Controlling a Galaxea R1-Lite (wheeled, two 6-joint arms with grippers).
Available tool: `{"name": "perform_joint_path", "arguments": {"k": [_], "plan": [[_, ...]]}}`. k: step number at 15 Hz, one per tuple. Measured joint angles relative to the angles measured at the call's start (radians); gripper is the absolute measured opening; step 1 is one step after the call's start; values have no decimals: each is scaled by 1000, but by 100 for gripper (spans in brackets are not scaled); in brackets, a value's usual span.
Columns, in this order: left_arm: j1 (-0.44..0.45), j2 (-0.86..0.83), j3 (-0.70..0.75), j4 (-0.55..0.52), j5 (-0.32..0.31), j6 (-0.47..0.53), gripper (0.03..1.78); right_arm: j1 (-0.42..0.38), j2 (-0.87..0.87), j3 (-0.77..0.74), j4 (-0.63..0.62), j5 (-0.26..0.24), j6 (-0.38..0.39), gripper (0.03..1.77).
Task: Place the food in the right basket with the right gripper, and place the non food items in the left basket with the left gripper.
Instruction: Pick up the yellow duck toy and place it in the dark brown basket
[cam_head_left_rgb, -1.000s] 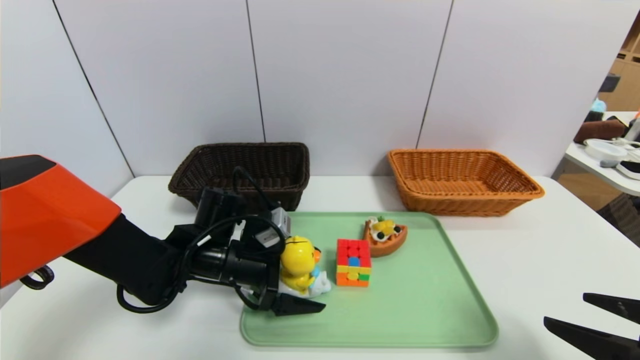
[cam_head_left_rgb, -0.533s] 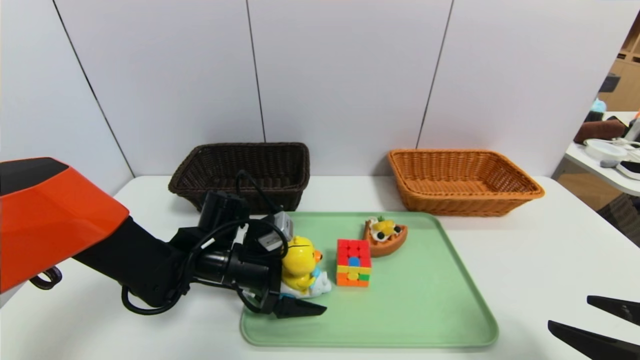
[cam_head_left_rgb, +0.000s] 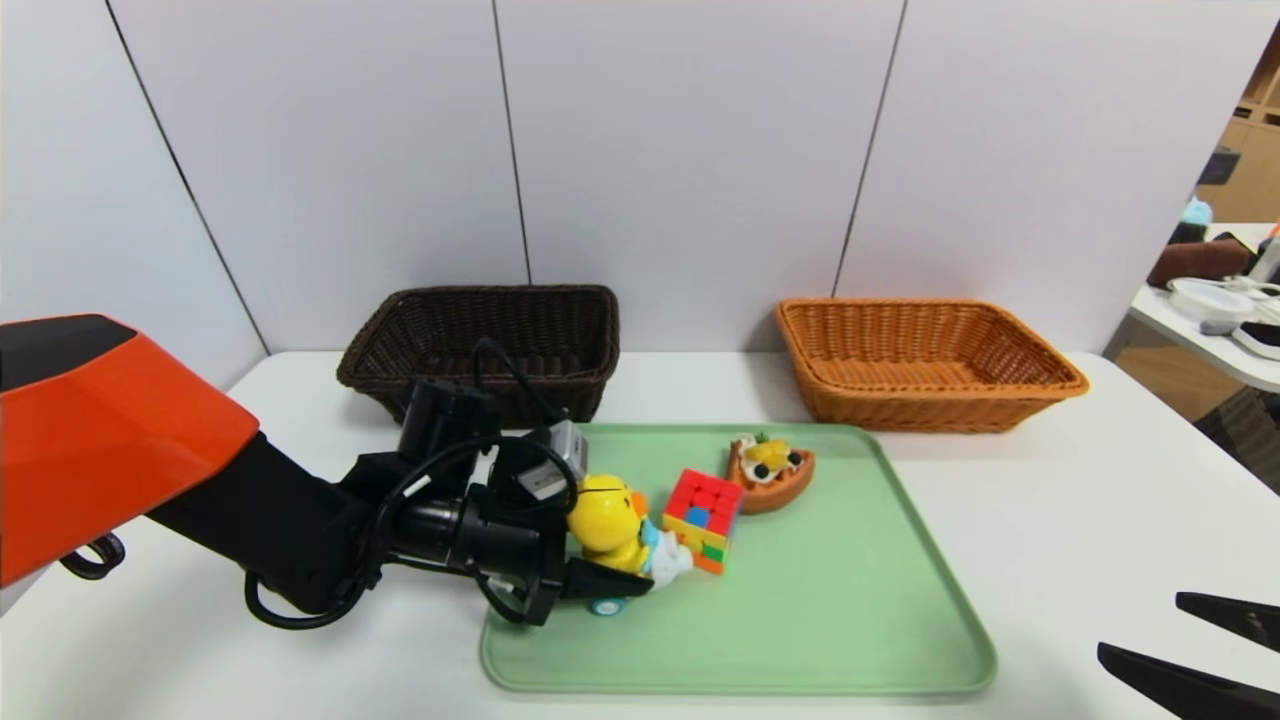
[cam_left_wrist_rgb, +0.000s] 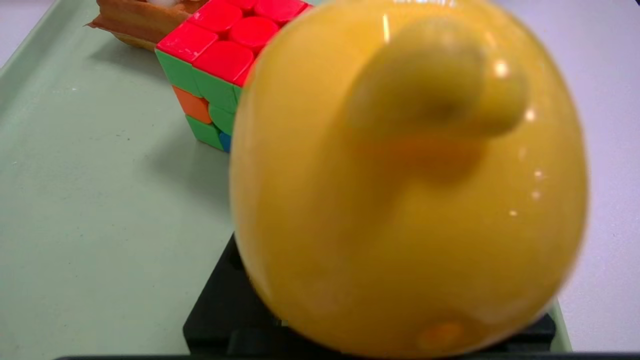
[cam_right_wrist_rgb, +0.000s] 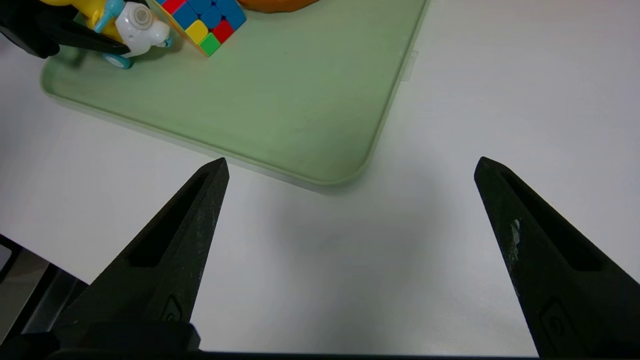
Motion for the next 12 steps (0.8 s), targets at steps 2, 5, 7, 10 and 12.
{"name": "perform_joint_path", "arguments": {"k": [2,5,7,10,12], "plan": [[0,0,0,-1,0,-1,77,0,0,4,0,0,0,170],[0,0,-1,-2,0,-1,77,0,0,6,0,0,0,170],[3,-4,1,-14,2,-1,77,0,0,6,0,0,0,170],[15,-33,5,-12,1,-4,77,-1,-3,6,0,0,0,170],[23,-57,5,-14,2,-31,77,-2,-7,7,2,0,0,170]]}}
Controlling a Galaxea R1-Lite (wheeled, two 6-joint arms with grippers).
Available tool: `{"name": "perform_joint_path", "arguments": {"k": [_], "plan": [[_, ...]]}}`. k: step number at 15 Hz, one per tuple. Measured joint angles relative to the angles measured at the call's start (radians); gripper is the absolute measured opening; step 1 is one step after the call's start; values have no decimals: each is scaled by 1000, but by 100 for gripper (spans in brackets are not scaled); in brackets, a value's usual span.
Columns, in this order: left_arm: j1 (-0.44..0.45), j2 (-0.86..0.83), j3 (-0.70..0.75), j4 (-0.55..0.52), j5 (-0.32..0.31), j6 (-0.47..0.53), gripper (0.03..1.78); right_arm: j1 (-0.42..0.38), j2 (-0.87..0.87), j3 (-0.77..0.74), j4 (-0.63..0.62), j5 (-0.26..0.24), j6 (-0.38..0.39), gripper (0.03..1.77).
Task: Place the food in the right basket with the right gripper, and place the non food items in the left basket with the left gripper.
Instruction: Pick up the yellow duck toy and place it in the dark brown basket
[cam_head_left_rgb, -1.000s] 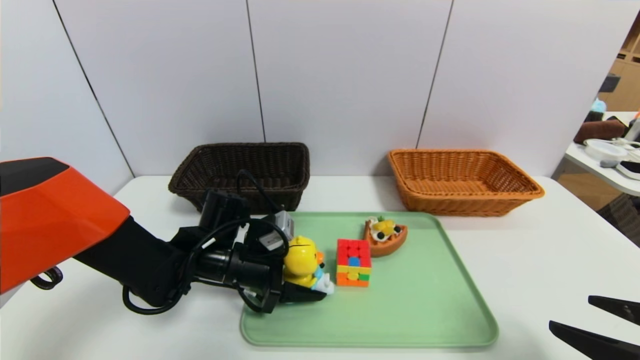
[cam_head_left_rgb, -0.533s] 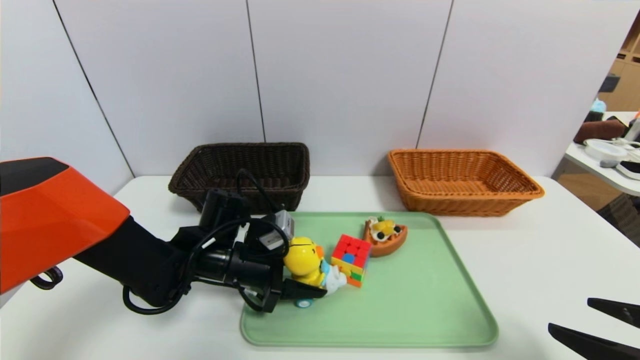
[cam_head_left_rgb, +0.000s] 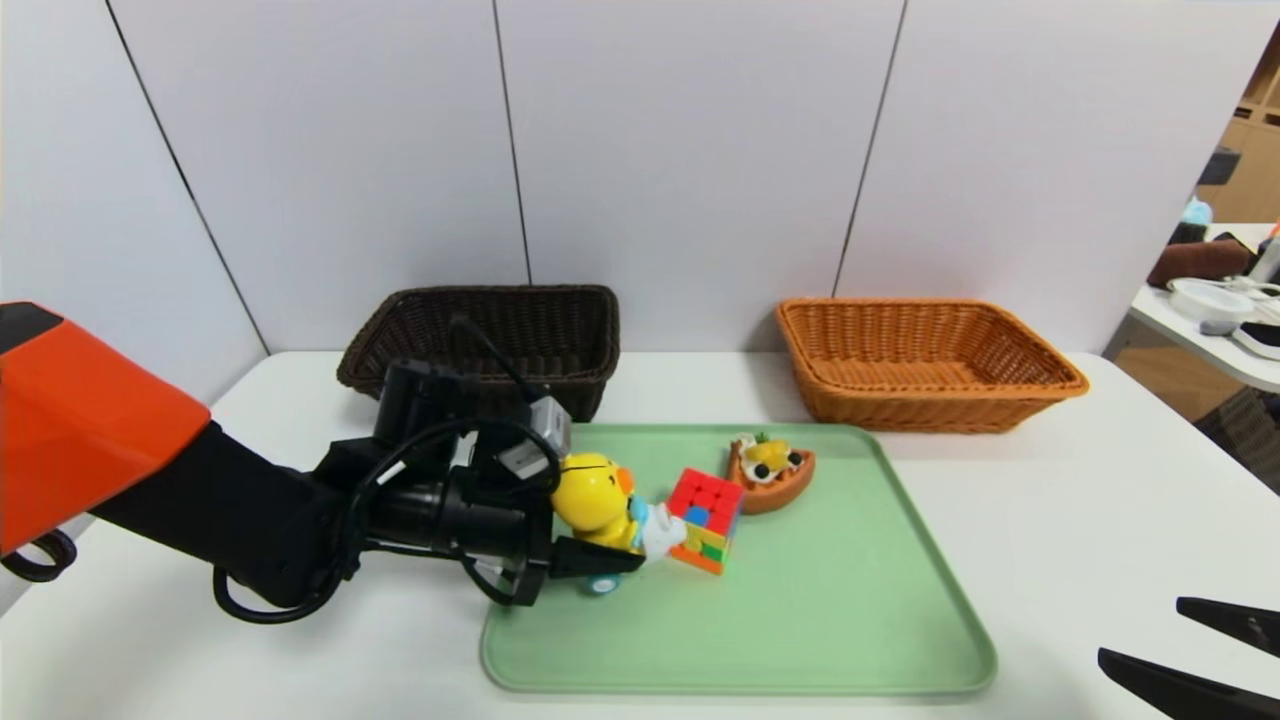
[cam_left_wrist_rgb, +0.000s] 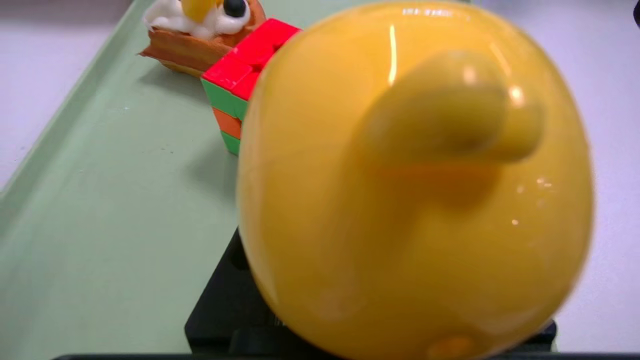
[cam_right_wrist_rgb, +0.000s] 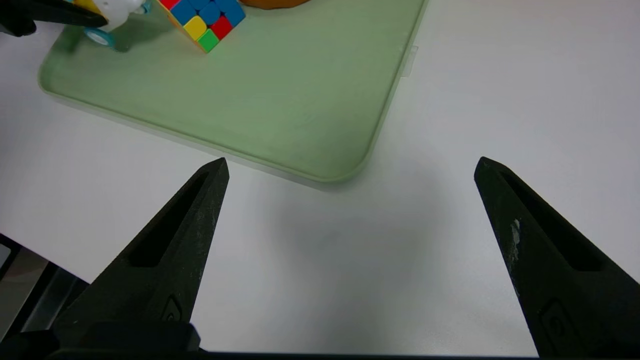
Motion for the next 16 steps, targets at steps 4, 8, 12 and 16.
{"name": "perform_joint_path", "arguments": {"k": [4,8,12,16], "plan": [[34,-47,0,2,0,-6,77,0,-10,0,2,0,1,170],[79,-128,-13,0,4,-87,77,0,-13,-1,-2,1,0,170],[154,-203,-69,-1,6,-214,77,0,-18,-2,-3,2,1,170],[220,-225,-146,4,17,-297,77,0,-34,0,8,2,2,170]]}}
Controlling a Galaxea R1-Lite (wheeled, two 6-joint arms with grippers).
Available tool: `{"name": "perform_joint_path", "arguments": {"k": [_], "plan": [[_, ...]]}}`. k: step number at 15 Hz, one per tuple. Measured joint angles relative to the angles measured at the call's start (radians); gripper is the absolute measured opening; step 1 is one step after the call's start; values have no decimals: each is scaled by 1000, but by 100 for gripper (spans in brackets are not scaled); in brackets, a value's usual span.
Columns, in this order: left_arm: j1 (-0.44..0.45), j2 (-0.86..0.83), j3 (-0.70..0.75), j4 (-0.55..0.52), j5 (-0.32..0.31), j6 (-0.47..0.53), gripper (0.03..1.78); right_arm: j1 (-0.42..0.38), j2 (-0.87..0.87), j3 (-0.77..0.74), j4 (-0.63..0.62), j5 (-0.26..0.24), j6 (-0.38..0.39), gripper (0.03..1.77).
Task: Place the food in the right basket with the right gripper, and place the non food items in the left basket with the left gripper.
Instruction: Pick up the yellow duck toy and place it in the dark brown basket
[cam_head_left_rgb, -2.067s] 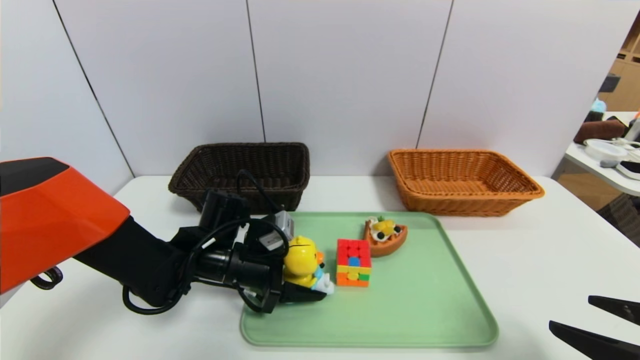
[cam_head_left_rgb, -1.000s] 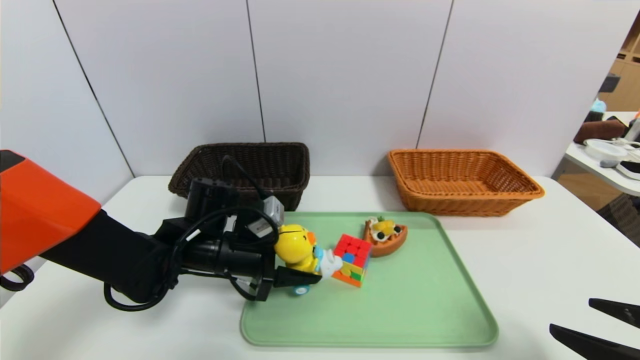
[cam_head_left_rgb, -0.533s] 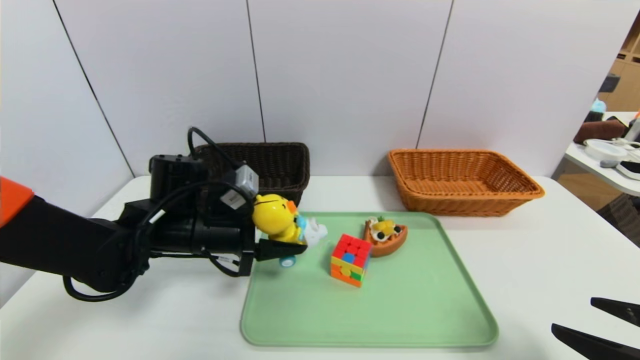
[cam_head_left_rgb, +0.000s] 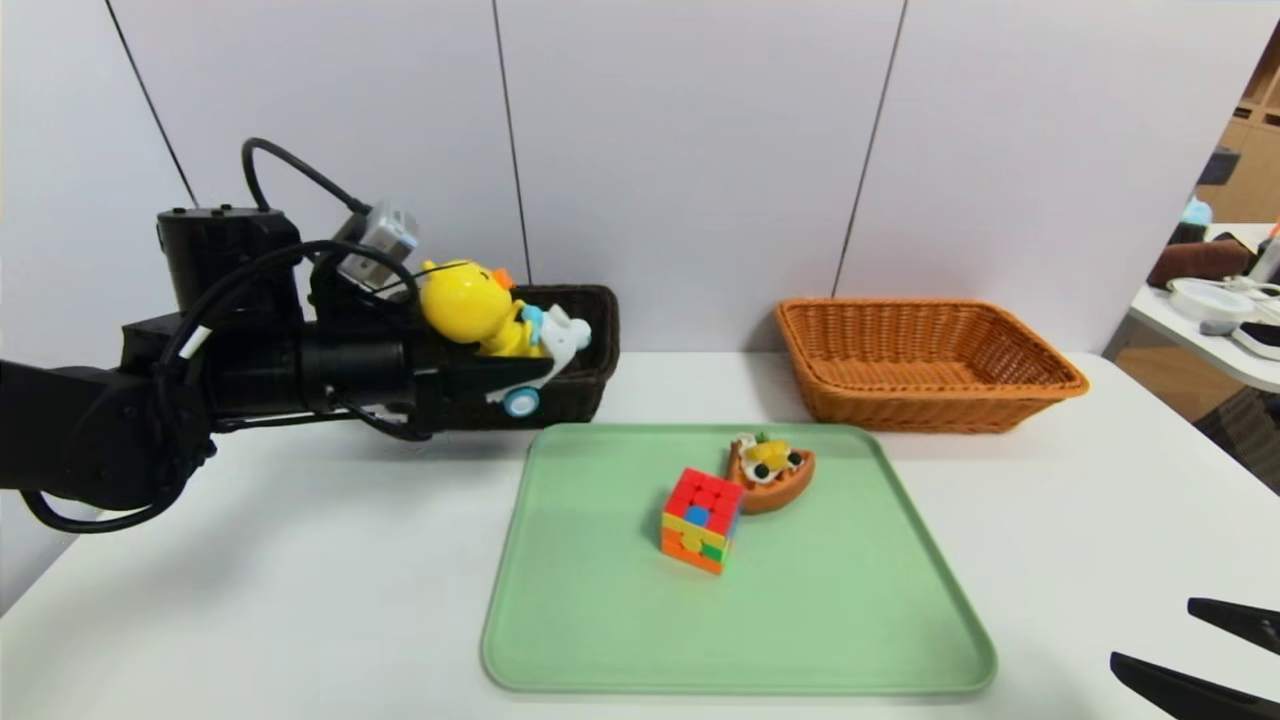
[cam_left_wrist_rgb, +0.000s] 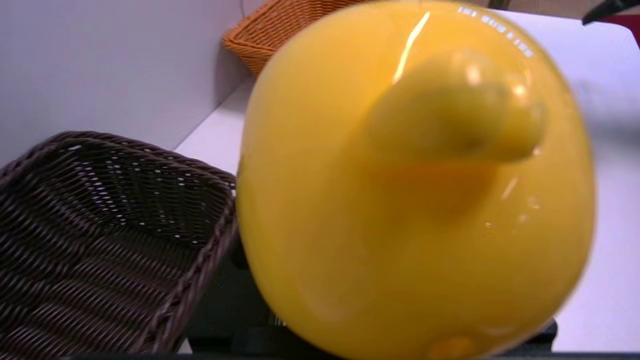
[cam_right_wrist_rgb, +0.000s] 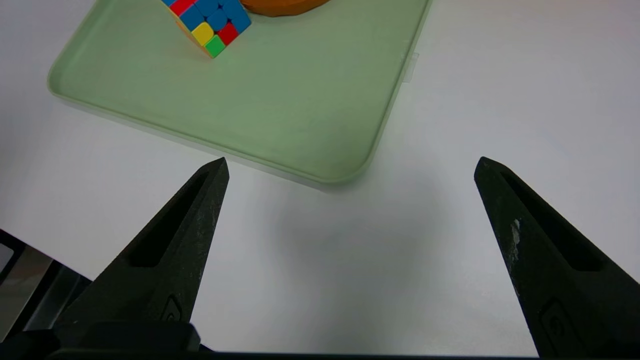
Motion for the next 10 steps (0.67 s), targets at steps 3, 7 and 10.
{"name": "perform_joint_path", "arguments": {"k": [3,7,10], "plan": [[41,36,-75,0,27,-52,77,0,-7,0,0,0,0,170],[101,129,-183,-1,36,-66,77,0,-10,14,-6,-1,1,170],[137,205,-239,-5,35,-63,77,-1,-15,28,-3,-1,1,170]]}}
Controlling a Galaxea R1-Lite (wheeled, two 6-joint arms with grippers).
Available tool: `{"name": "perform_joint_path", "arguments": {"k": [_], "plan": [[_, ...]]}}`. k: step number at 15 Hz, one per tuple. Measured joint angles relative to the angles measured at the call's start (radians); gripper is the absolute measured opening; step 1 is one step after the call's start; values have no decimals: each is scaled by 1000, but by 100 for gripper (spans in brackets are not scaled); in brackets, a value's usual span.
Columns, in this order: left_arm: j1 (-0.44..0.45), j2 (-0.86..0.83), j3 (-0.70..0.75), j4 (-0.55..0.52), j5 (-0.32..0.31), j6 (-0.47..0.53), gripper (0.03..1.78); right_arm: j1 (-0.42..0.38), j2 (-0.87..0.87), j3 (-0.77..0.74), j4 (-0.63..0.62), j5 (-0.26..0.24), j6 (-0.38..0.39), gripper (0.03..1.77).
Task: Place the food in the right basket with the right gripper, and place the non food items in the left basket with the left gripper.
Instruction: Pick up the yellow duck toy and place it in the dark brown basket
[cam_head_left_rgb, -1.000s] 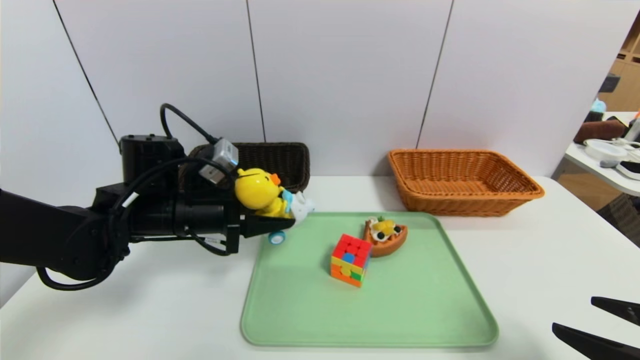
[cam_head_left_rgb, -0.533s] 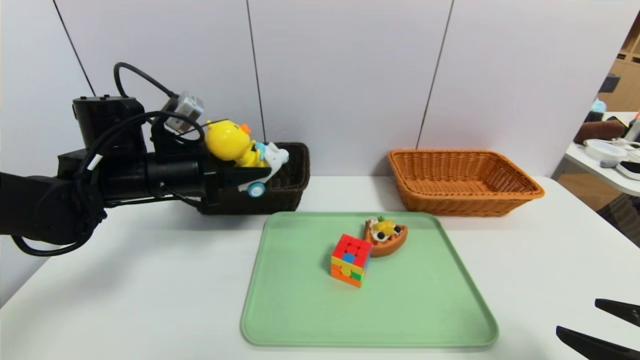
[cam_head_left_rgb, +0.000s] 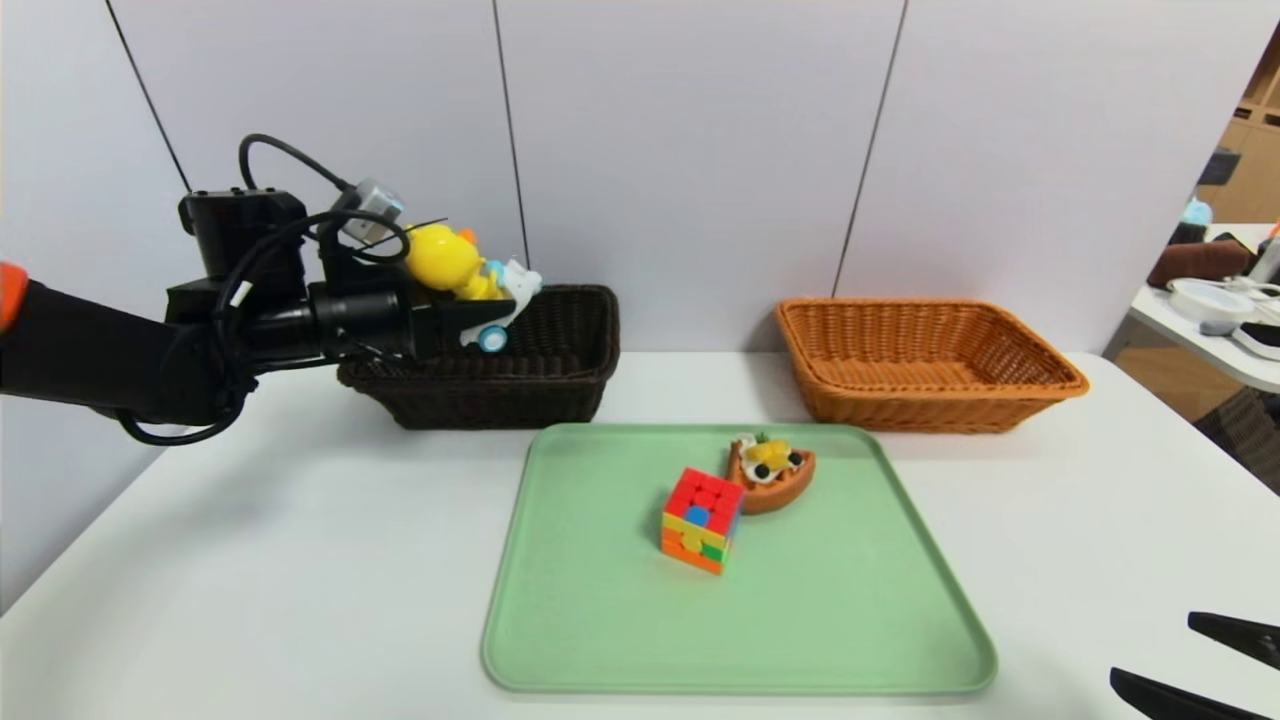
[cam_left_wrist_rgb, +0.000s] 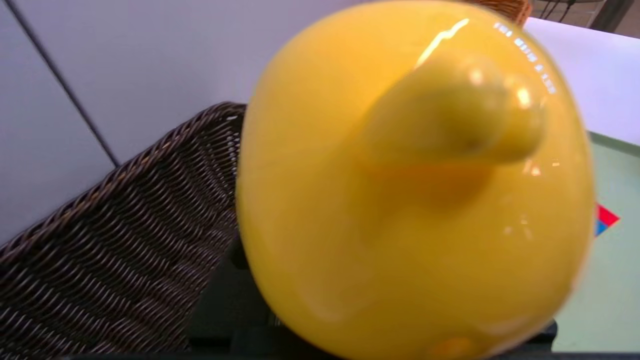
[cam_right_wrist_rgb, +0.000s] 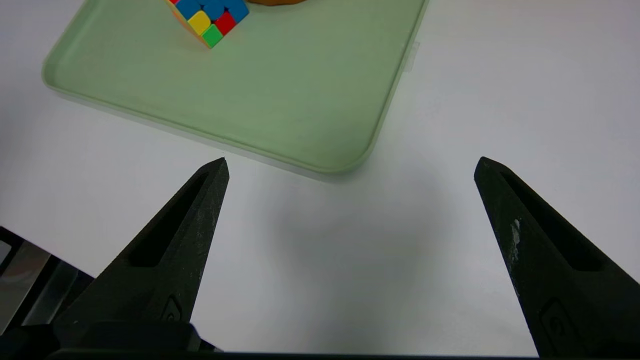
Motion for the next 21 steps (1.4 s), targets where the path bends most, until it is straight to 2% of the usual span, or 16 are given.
{"name": "perform_joint_path", "arguments": {"k": [2,8,11,14,18,21], "plan": [[17,50,-36,0,6,1,77,0,-2,11,-3,0,0,170],[43,167,-177,52,85,-2,77,-6,-14,28,-4,-1,0,170],[44,191,-248,168,138,-1,77,-8,-17,35,-5,-1,0,170],[43,203,-321,294,154,0,77,-8,-17,41,-6,0,0,170],[39,233,-416,406,200,8,77,-8,-18,47,-9,0,0,170],[36,260,-491,533,246,76,77,-8,-19,49,-8,0,2,170]]}}
